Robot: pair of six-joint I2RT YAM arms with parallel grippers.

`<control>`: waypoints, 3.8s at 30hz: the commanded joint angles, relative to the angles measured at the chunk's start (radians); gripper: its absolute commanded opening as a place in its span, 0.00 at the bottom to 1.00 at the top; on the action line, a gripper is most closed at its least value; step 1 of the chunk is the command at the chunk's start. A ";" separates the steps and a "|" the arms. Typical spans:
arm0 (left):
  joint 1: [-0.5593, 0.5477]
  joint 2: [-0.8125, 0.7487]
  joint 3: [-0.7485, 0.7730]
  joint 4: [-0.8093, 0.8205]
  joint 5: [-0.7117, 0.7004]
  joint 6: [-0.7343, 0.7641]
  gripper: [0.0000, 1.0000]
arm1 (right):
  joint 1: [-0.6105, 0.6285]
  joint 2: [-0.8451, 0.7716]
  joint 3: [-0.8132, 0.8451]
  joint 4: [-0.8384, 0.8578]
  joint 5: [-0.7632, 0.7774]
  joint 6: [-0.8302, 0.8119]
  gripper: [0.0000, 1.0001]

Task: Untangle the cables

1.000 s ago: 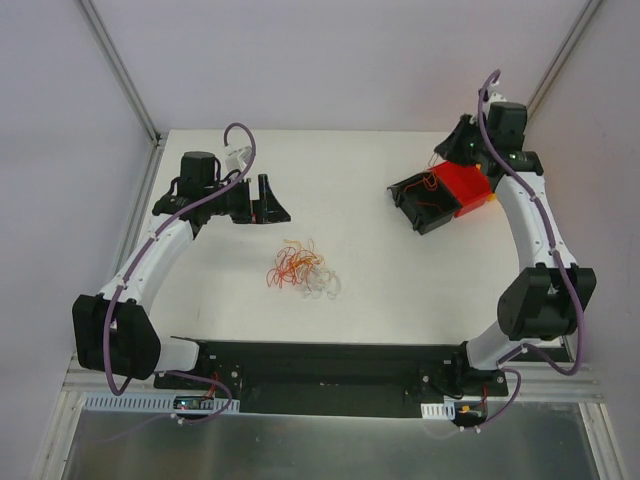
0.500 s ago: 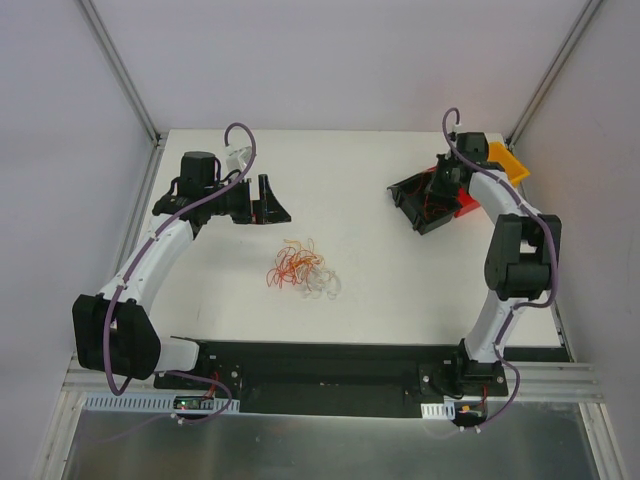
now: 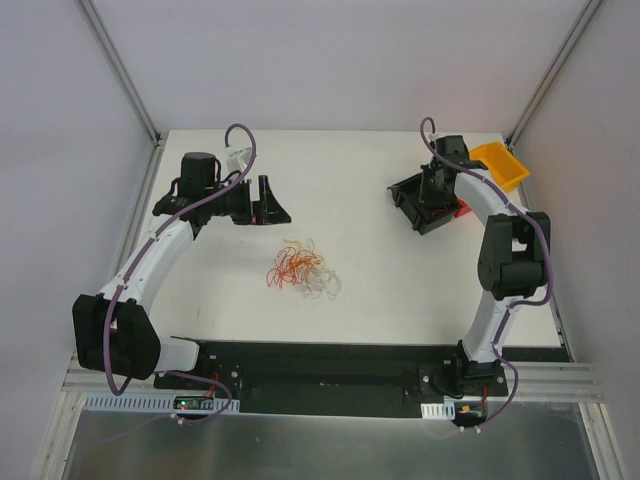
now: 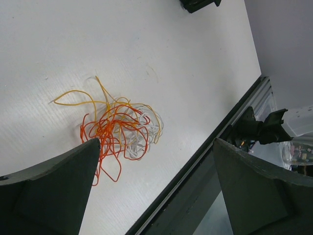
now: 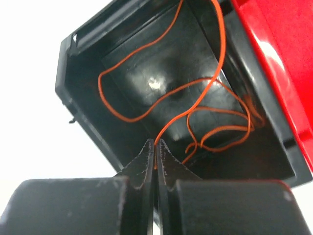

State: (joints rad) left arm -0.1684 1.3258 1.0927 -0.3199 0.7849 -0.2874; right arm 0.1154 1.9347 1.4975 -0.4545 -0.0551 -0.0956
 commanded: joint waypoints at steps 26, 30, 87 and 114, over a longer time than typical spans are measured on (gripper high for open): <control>0.009 -0.028 -0.019 0.033 0.056 -0.006 0.96 | -0.037 0.033 0.256 -0.315 -0.106 0.069 0.01; 0.007 -0.025 -0.020 0.033 0.056 -0.006 0.96 | -0.037 0.142 0.363 -0.291 -0.089 0.068 0.01; -0.220 0.201 -0.111 0.019 -0.481 -0.072 0.06 | 0.698 -0.131 -0.451 0.594 -0.243 0.455 0.61; -0.220 -0.220 0.199 -0.215 -0.351 -0.067 0.00 | 0.685 -0.337 -0.526 0.401 -0.198 0.177 0.65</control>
State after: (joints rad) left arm -0.3889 1.1160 1.2213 -0.5442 0.3916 -0.3500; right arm 0.8291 1.7973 1.0149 0.0750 -0.2291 0.2436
